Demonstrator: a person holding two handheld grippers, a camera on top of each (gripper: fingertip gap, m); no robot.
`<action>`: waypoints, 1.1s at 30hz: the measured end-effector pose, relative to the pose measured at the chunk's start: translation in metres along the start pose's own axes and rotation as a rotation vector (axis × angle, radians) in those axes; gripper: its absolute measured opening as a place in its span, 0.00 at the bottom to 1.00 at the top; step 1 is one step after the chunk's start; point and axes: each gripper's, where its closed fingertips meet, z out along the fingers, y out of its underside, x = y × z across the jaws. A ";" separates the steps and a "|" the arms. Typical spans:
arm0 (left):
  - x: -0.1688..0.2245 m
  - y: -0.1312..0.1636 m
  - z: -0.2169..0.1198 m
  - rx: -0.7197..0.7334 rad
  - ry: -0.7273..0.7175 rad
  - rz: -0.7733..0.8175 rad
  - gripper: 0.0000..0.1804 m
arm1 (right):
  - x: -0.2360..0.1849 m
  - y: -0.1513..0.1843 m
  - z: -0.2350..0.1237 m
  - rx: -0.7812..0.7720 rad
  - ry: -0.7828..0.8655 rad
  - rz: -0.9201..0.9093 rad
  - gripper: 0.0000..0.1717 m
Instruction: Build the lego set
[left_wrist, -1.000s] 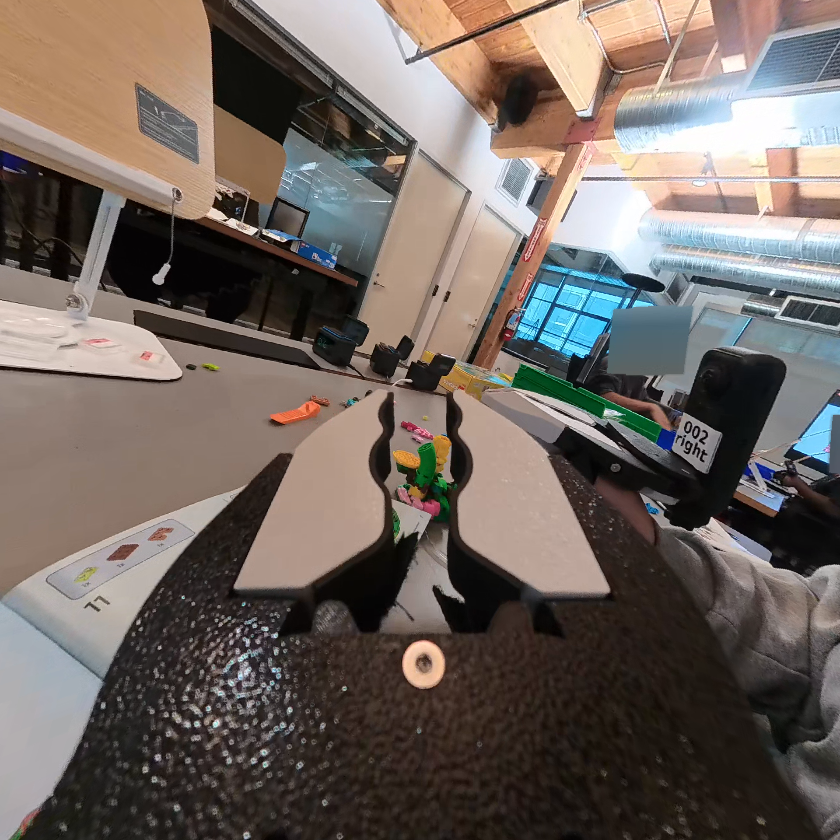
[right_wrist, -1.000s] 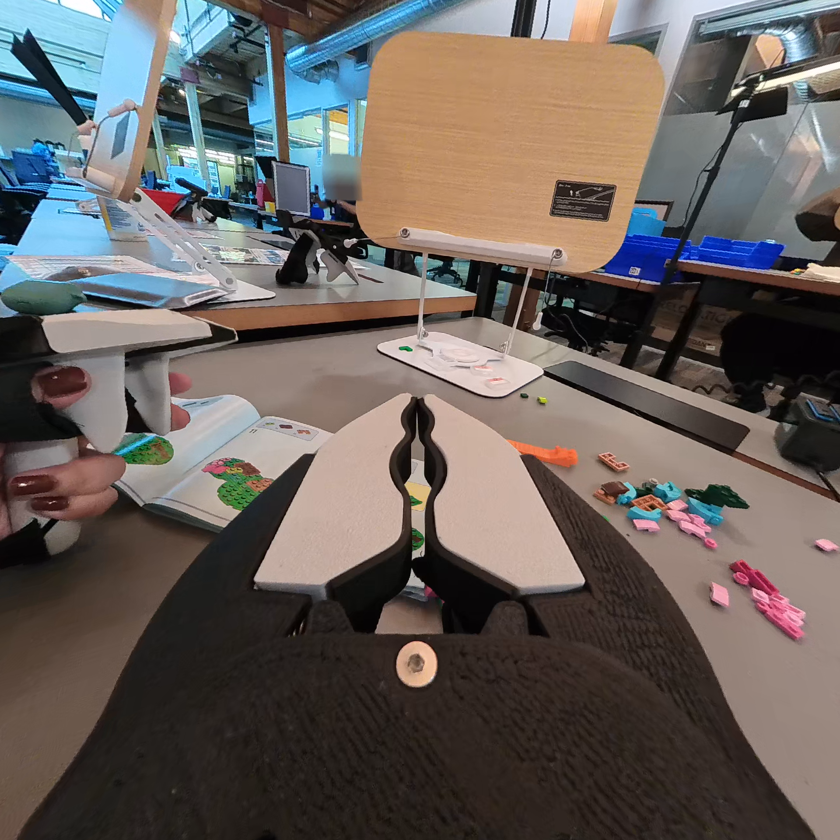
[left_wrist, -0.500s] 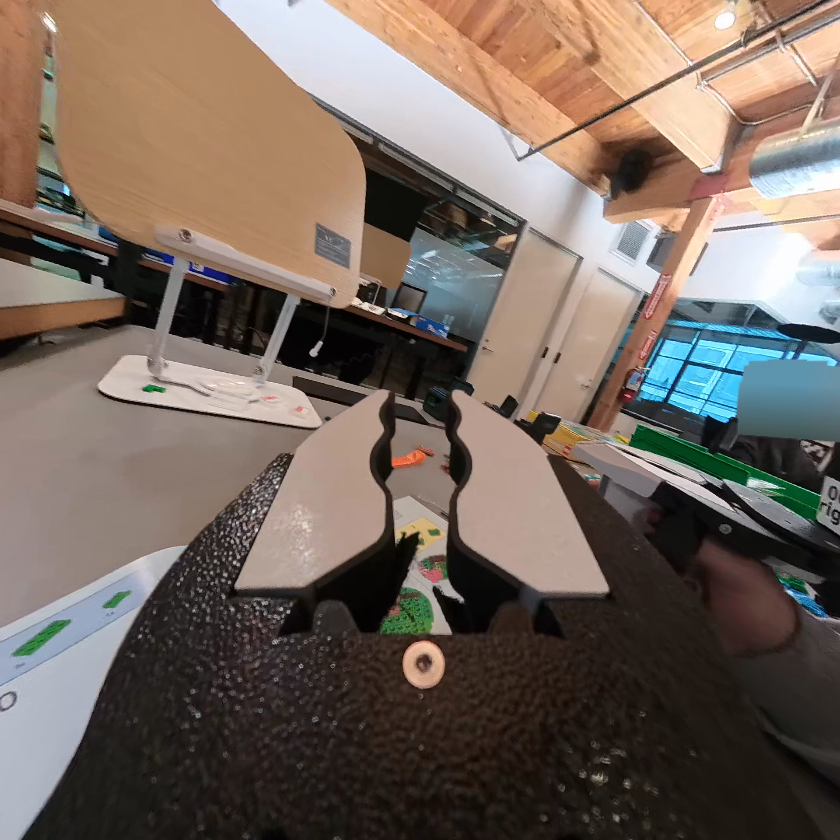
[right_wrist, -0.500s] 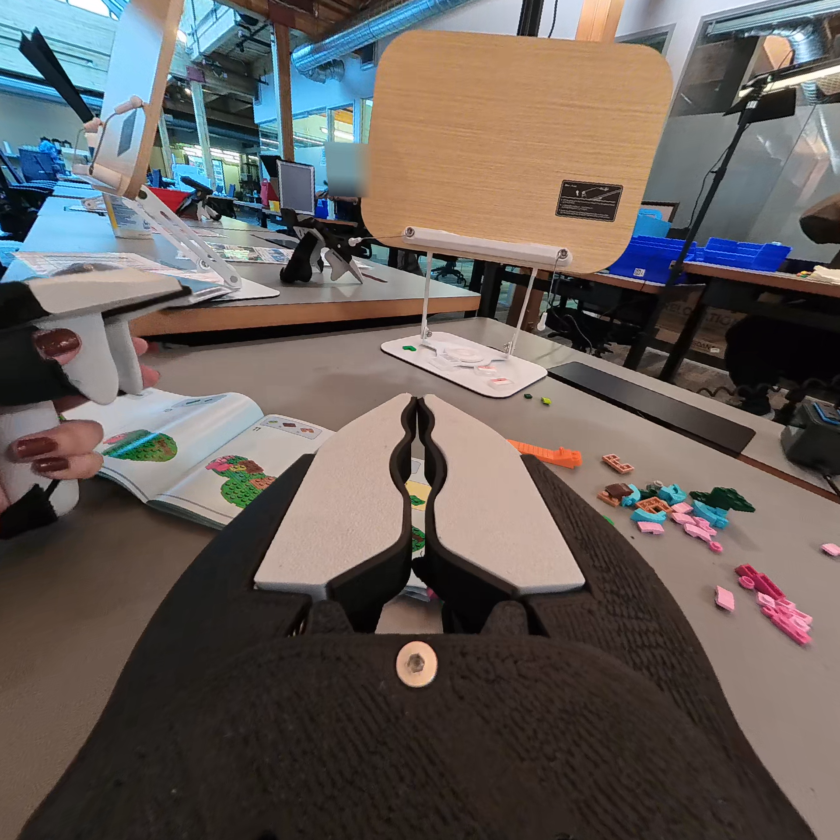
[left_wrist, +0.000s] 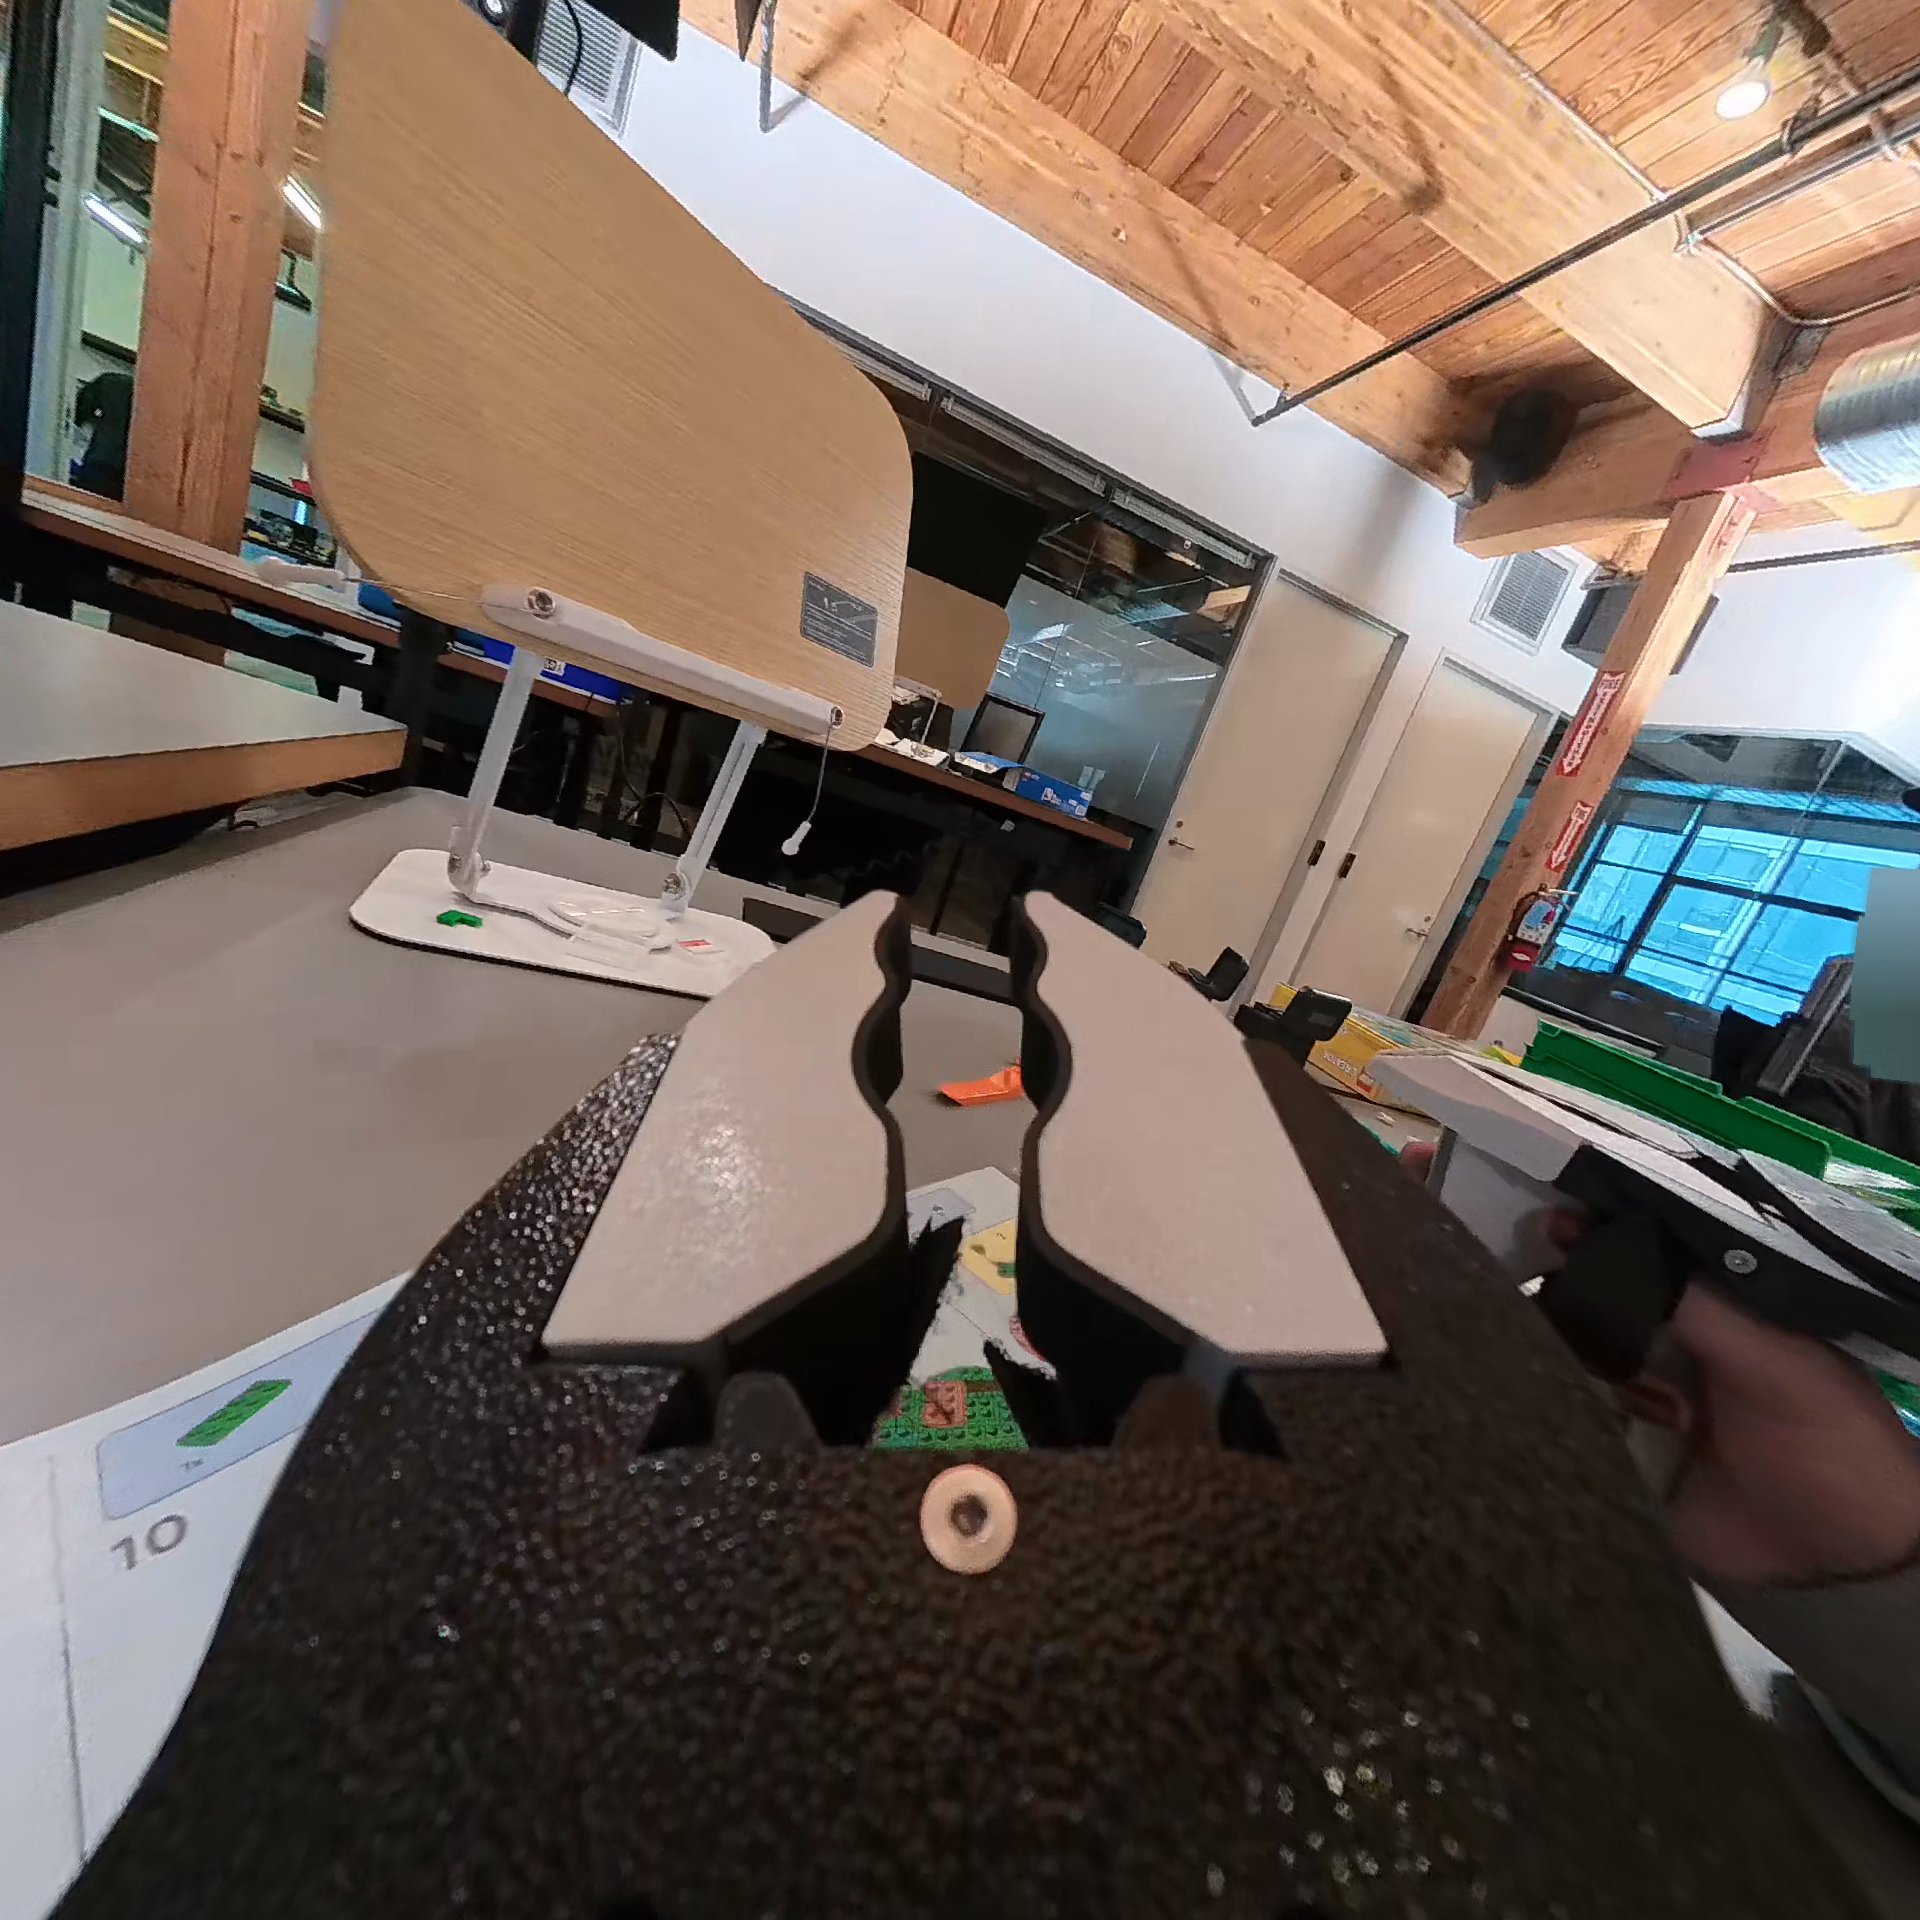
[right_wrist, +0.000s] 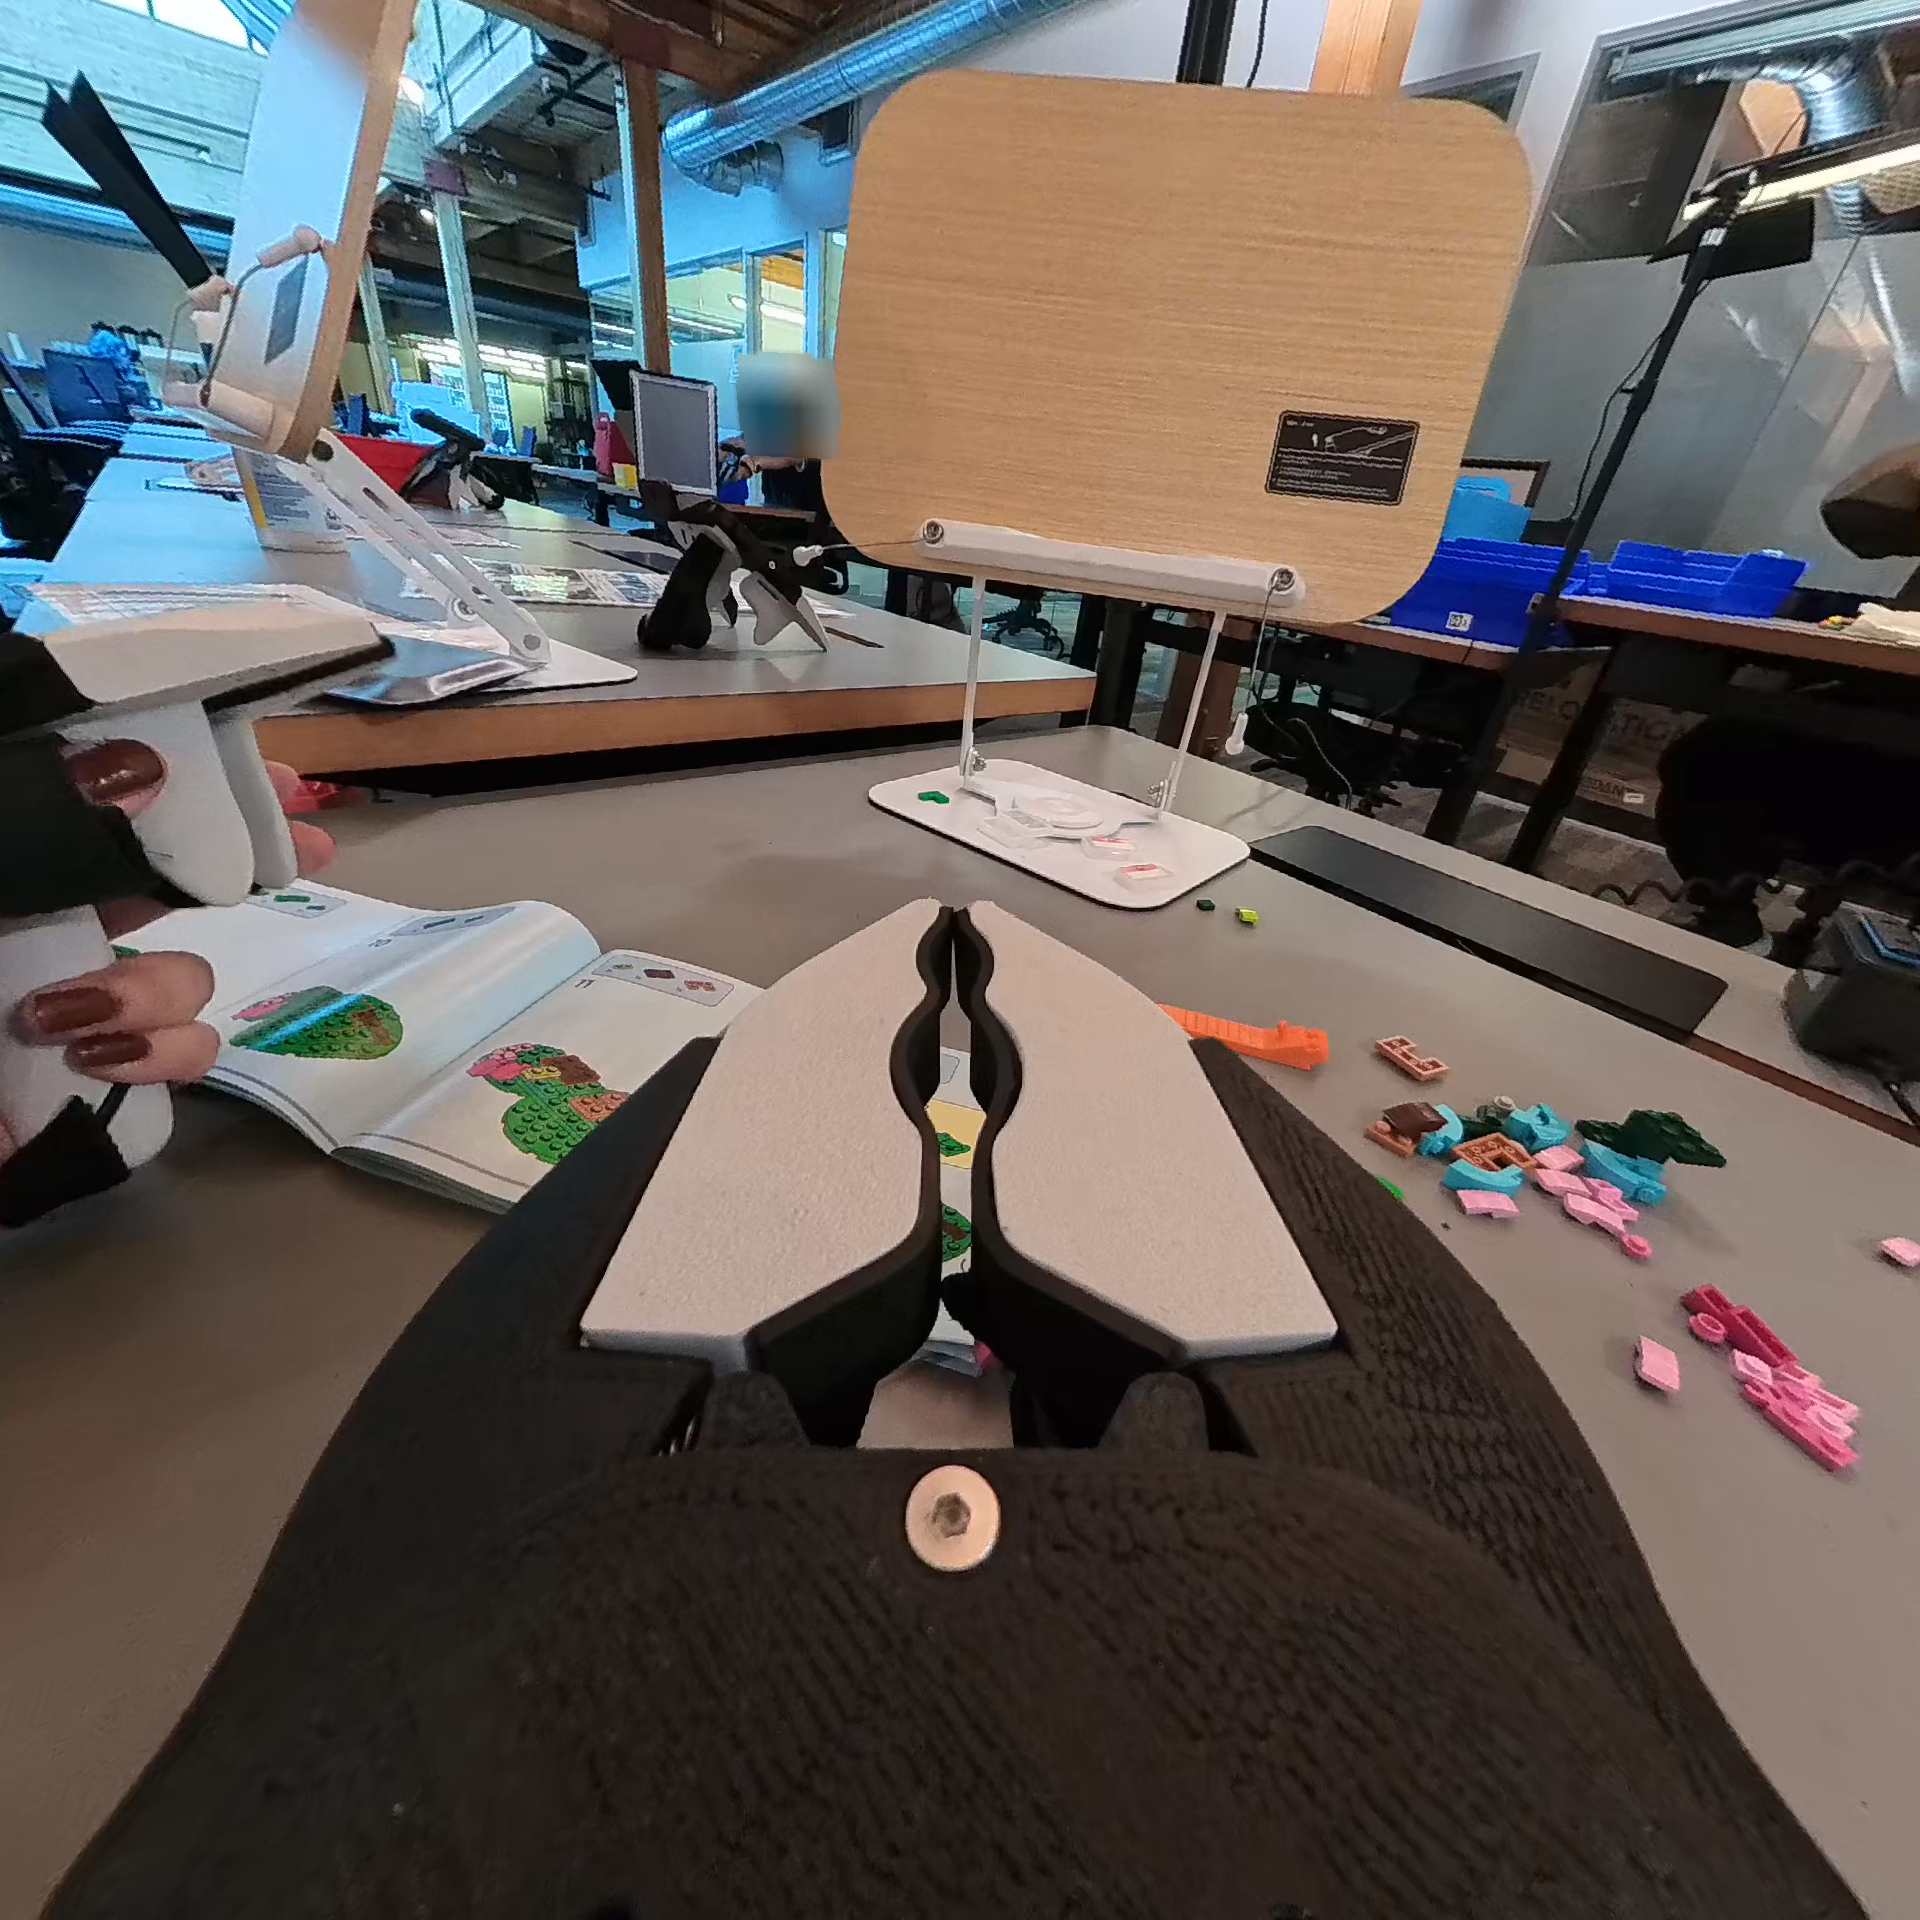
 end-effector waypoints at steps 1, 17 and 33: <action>-0.001 -0.001 -0.001 0.005 -0.011 0.007 0.10 | 0.000 0.000 0.000 0.000 0.000 -0.001 0.00; -0.031 -0.002 -0.010 -0.010 -0.215 0.087 0.06 | 0.070 -0.042 -0.038 0.044 0.138 0.024 0.00; -0.003 0.004 0.004 0.017 -0.222 0.423 0.03 | 0.137 0.020 -0.089 -0.116 0.178 -0.119 0.00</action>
